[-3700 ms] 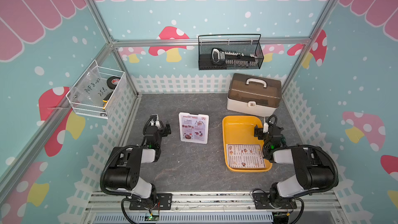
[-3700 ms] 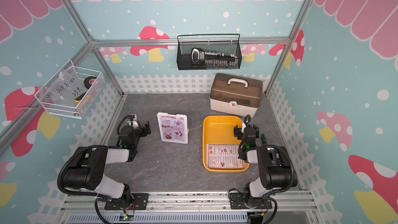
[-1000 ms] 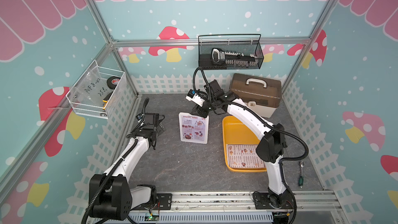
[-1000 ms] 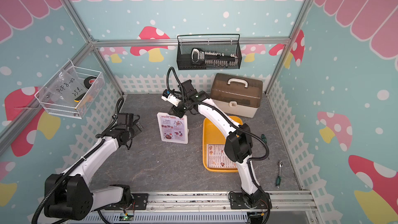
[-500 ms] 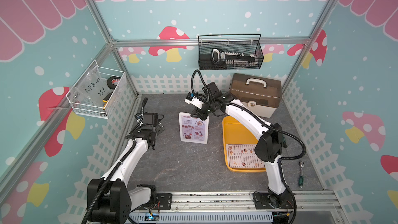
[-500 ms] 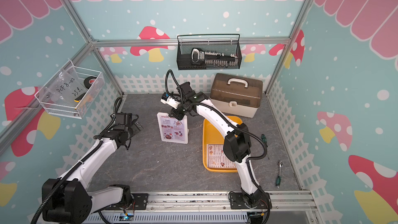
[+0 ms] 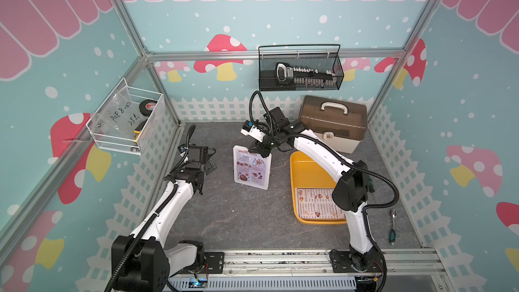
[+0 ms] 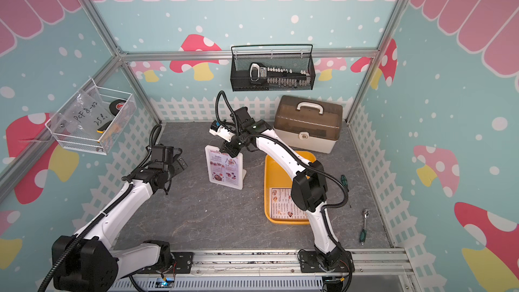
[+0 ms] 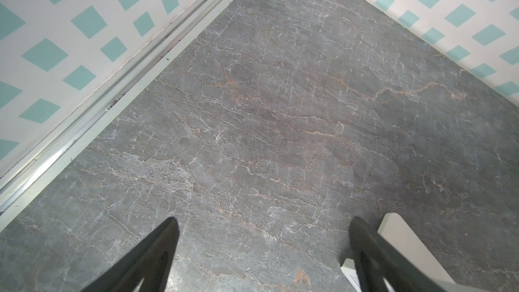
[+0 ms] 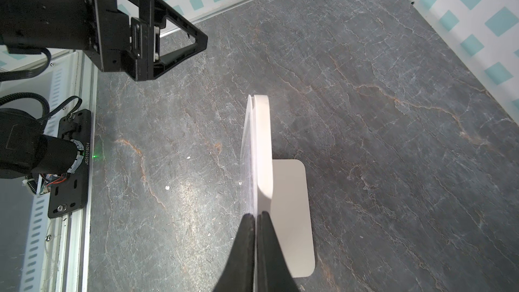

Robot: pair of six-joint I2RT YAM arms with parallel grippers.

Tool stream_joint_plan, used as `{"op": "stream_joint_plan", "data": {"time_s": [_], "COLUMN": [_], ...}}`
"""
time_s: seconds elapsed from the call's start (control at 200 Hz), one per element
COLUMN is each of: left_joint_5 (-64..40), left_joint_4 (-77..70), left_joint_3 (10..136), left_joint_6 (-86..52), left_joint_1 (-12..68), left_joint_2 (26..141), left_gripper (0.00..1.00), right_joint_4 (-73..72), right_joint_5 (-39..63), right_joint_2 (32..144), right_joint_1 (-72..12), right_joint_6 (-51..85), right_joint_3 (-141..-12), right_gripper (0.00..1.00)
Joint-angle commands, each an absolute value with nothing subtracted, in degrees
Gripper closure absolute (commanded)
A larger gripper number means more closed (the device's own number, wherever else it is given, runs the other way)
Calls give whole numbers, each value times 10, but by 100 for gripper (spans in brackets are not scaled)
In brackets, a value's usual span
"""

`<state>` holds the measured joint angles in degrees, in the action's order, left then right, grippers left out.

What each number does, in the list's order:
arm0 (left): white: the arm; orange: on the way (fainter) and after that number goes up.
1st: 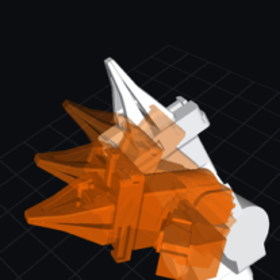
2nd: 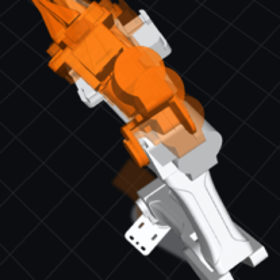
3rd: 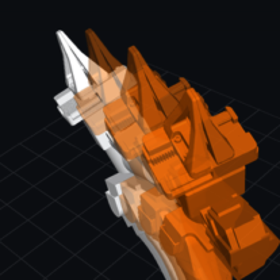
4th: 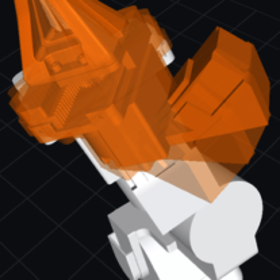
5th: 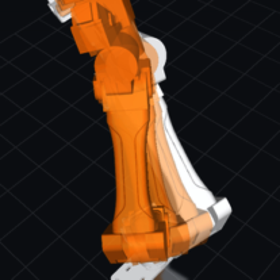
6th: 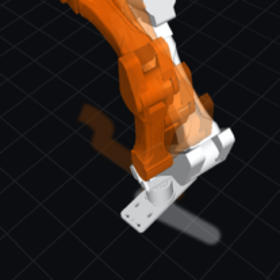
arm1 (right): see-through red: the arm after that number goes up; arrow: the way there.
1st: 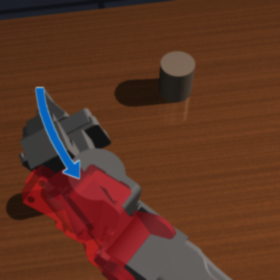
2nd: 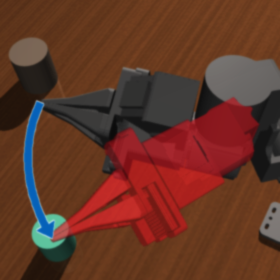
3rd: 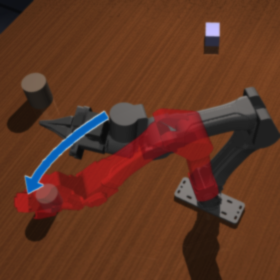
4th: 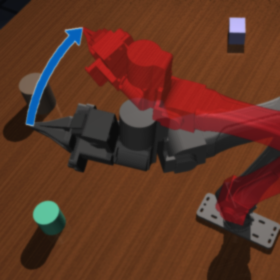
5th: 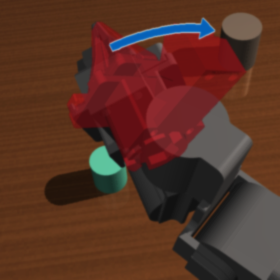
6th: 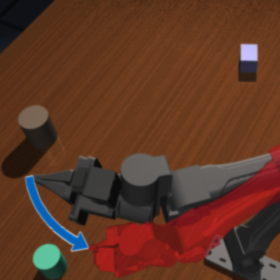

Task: Replace the menus in the menu holders
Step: Take out the menu from the menu holder.

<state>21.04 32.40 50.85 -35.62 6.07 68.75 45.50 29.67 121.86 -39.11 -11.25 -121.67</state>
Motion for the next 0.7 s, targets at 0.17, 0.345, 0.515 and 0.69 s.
{"op": "stream_joint_plan", "data": {"time_s": [0.17, 0.345, 0.515, 0.69], "left_joint_5": [231, 233, 237, 242], "left_joint_4": [339, 340, 341, 341], "left_joint_3": [525, 525, 526, 526], "left_joint_6": [-348, -347, -347, -345], "left_joint_1": [72, 73, 74, 75], "left_joint_2": [682, 681, 679, 679], "left_gripper": [5, 5, 5, 5], "right_joint_4": [455, 455, 456, 446], "right_joint_5": [328, 330, 331, 326], "right_joint_2": [1191, 1189, 1187, 1173], "right_joint_1": [-393, -389, -383, -382], "right_joint_6": [-109, -107, -104, -99], "right_joint_3": [-1236, -1236, -1235, -1236], "right_gripper": [88, 86, 93, 100]}}
